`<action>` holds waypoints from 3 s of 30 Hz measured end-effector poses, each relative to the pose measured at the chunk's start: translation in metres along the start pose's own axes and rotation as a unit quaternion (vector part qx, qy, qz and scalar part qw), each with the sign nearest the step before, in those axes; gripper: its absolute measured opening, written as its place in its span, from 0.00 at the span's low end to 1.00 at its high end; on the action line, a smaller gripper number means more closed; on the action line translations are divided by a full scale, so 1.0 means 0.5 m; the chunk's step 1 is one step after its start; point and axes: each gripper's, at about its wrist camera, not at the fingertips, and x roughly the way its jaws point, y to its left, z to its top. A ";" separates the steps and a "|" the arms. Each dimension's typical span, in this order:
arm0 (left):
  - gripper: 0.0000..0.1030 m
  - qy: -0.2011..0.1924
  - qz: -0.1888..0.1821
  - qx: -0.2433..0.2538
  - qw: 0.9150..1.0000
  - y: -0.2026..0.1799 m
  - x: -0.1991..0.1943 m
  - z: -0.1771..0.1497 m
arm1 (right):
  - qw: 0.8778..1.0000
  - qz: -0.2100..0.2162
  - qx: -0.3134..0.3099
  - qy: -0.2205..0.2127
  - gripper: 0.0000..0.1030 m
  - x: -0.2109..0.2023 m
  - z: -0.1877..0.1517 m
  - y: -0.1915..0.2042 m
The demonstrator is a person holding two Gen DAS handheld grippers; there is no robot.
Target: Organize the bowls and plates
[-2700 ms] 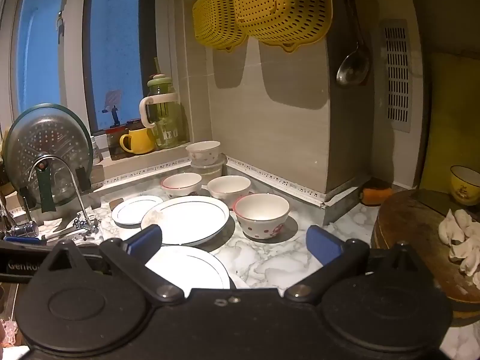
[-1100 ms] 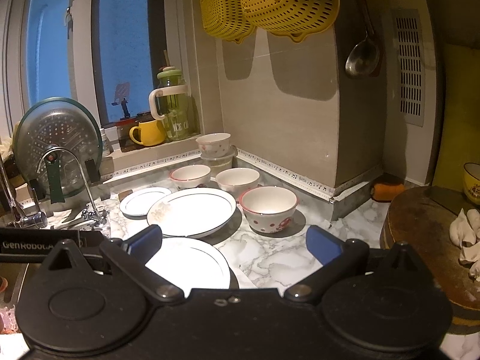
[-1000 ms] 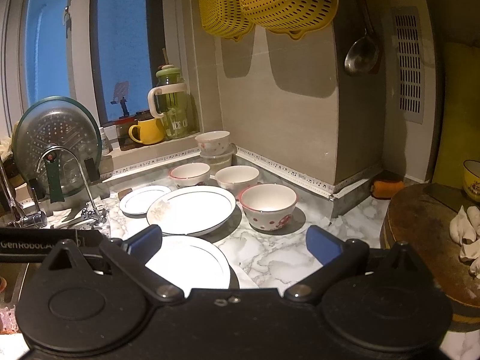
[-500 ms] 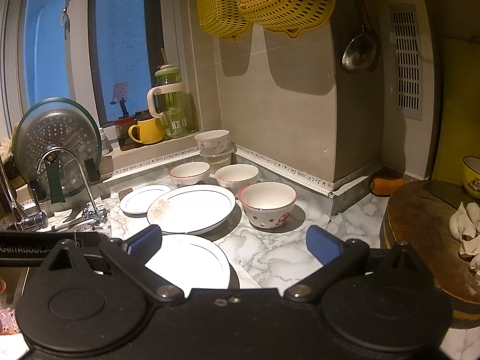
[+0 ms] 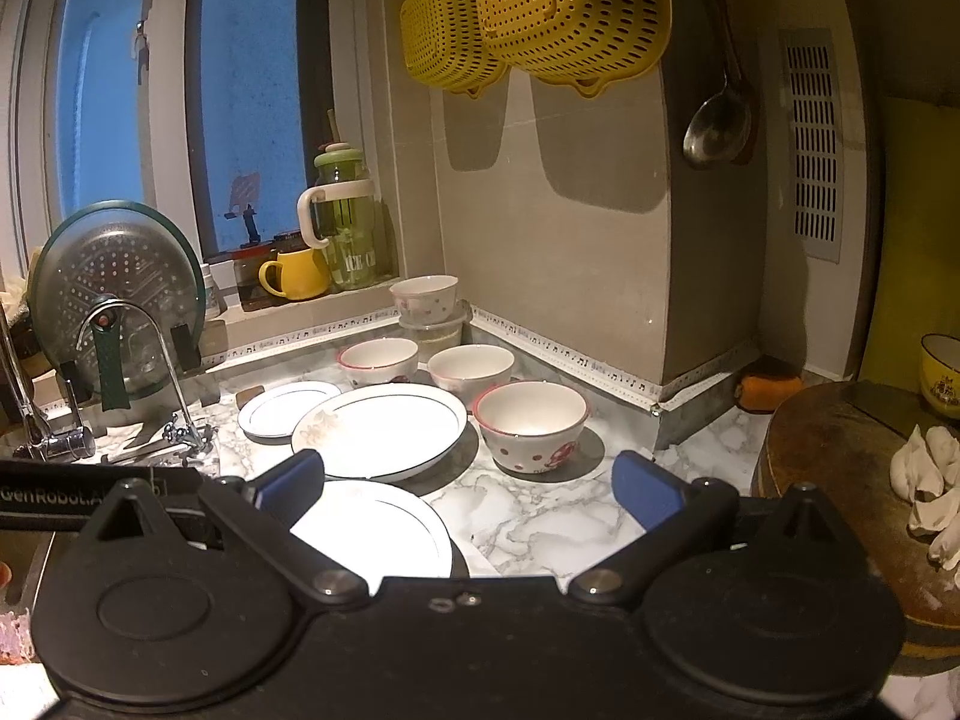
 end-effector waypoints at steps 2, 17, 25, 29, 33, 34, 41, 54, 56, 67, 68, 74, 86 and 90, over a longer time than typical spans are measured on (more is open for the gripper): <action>1.00 0.000 0.000 0.000 1.000 0.001 0.000 0.000 | 1.000 0.000 -0.002 -0.001 1.00 -0.001 -0.001 0.000; 1.00 0.007 0.008 -0.008 1.000 -0.014 0.016 0.005 | 1.000 0.026 -0.016 -0.003 0.99 0.015 0.010 -0.014; 1.00 0.009 0.010 -0.020 1.000 -0.019 0.032 0.002 | 0.999 0.038 -0.021 0.017 0.97 0.039 0.009 -0.032; 1.00 0.020 -0.001 -0.028 0.999 -0.008 0.047 -0.002 | 0.999 0.042 -0.022 0.023 0.95 0.048 0.007 -0.031; 1.00 0.021 -0.010 -0.019 1.000 0.009 0.065 0.008 | 0.998 0.048 -0.013 0.046 0.94 0.070 0.009 -0.026; 1.00 0.023 -0.015 -0.015 1.000 0.015 0.071 0.012 | 0.997 0.049 -0.013 0.050 0.93 0.077 0.009 -0.023; 1.00 0.045 -0.048 -0.002 0.998 0.086 0.123 0.038 | 0.995 0.038 0.008 0.095 0.86 0.141 0.019 0.005; 0.99 0.149 -0.095 0.025 0.984 0.160 0.278 0.004 | 0.973 0.011 -0.001 0.230 0.69 0.263 -0.050 0.023; 0.99 0.167 -0.097 0.020 0.981 0.165 0.299 -0.002 | 0.969 0.012 -0.003 0.246 0.64 0.282 -0.061 0.022; 0.71 0.212 -0.089 -0.020 0.973 0.170 0.370 -0.009 | 0.945 0.059 -0.006 0.320 0.45 0.377 -0.089 -0.012; 0.66 0.213 -0.088 -0.022 0.973 0.167 0.374 -0.009 | 0.943 0.063 -0.004 0.326 0.42 0.383 -0.091 -0.015; 0.49 0.227 -0.075 -0.031 0.971 0.164 0.389 -0.019 | 0.935 0.101 0.000 0.341 0.36 0.402 -0.092 -0.024; 0.24 0.227 -0.055 -0.039 0.971 0.162 0.388 -0.024 | 0.929 0.132 0.009 0.347 0.21 0.419 -0.085 -0.032; 0.20 0.219 -0.042 -0.034 0.974 0.160 0.382 -0.019 | 0.928 0.129 0.021 0.348 0.19 0.420 -0.085 -0.037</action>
